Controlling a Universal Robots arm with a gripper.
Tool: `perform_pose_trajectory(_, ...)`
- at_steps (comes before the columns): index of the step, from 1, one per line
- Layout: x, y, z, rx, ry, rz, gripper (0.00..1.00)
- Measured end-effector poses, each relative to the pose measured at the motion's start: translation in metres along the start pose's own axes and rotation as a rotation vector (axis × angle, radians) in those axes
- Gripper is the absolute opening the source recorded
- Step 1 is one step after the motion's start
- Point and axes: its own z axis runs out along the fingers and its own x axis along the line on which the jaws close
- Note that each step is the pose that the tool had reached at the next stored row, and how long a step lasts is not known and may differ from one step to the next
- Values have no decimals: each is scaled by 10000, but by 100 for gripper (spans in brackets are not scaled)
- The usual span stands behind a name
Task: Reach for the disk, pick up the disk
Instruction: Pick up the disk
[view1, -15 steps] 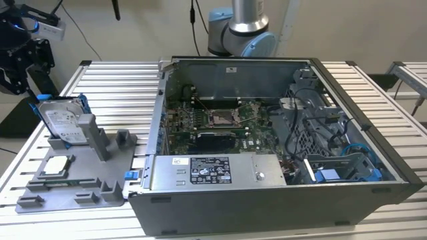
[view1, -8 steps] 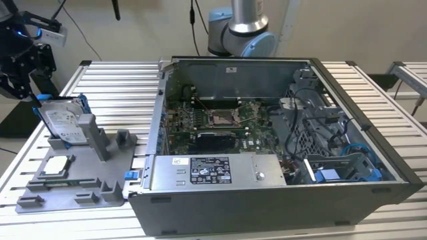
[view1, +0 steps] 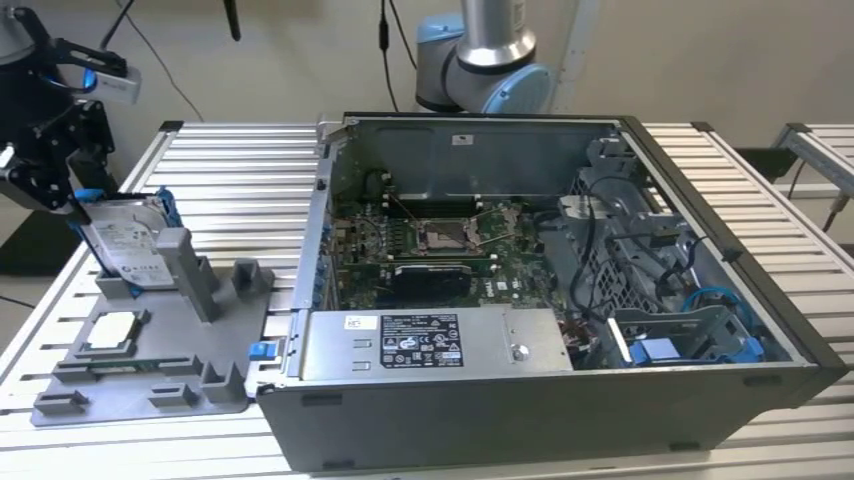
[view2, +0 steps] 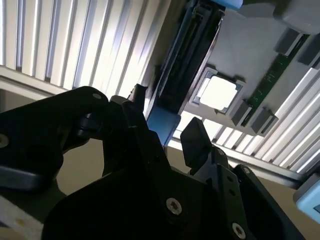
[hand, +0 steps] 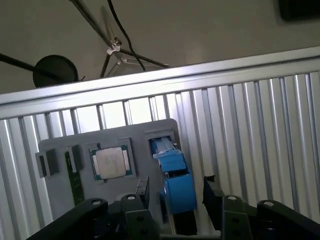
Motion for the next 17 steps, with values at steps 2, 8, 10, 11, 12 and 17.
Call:
perform_pose_trajectory(2, 1, 0, 37, -3, 1, -262, 100)
perform_pose_trajectory(8, 4, 0, 145, -13, 5, -943, 100)
perform_pose_trajectory(10, 5, 0, 182, -16, 7, -1140, 100)
perform_pose_trajectory(11, 5, -1, 201, -17, 7, -1226, 100)
perform_pose_trajectory(12, 5, -1, 219, -19, 7, -1301, 100)
perform_pose_trajectory(17, 7, 0, 310, -21, 9, -1519, 100)
